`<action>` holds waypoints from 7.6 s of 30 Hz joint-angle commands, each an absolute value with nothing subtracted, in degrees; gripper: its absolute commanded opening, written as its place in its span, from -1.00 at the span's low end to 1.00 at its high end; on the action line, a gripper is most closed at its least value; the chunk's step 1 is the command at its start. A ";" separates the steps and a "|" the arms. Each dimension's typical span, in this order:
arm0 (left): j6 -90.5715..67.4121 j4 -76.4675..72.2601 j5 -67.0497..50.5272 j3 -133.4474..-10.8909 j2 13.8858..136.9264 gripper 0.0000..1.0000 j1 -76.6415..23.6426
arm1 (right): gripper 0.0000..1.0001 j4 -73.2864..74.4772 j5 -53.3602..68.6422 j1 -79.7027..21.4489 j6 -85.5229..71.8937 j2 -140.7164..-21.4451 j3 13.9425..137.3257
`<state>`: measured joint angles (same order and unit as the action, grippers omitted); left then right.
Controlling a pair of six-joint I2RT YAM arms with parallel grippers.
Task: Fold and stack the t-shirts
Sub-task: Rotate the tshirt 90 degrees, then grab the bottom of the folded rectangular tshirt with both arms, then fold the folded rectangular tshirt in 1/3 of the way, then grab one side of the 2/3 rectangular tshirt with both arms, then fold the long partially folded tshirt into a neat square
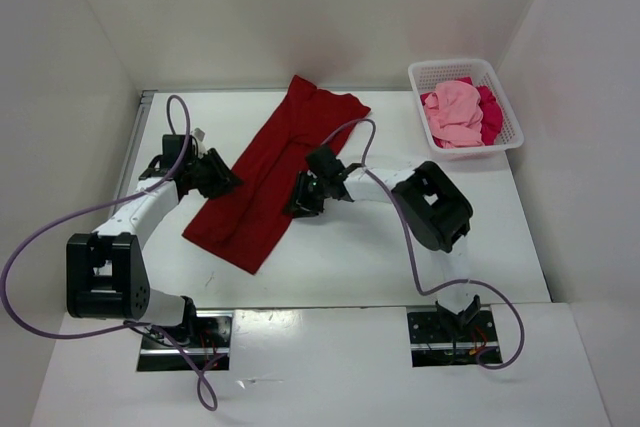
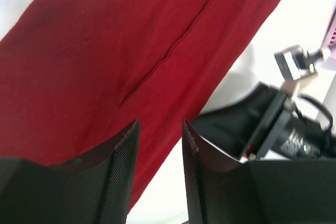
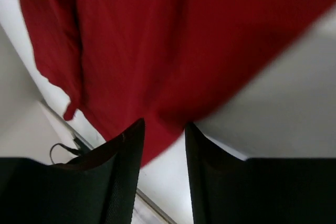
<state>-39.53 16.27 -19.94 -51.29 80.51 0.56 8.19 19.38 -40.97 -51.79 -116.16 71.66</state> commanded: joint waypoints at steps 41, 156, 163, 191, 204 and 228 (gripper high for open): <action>-50.27 24.62 -18.02 -31.38 73.30 0.03 -19.78 | -0.01 10.20 17.31 -37.62 -66.53 -69.96 23.82; -46.49 7.92 -20.65 -40.25 88.95 0.11 -14.94 | -0.45 17.66 11.18 -25.58 -48.16 -84.39 43.07; -46.49 7.21 -19.86 -40.78 90.09 -0.10 -14.94 | 0.06 16.71 11.16 -23.91 -49.39 -81.81 39.29; -46.14 30.82 -29.96 -33.84 65.06 -1.00 -14.94 | -1.00 25.29 22.76 -37.69 -64.85 -56.37 24.53; -44.82 25.86 -24.44 -63.97 79.60 -1.00 -14.33 | -1.00 29.82 21.28 -12.07 -41.76 -73.89 54.72; -45.70 18.64 -14.68 -116.11 130.80 -0.23 -13.71 | -0.53 26.98 5.98 -6.06 -34.19 -114.52 91.31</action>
<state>-44.40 22.24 -16.58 -113.69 133.03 -14.92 26.79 9.82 -6.48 -35.46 -115.02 86.17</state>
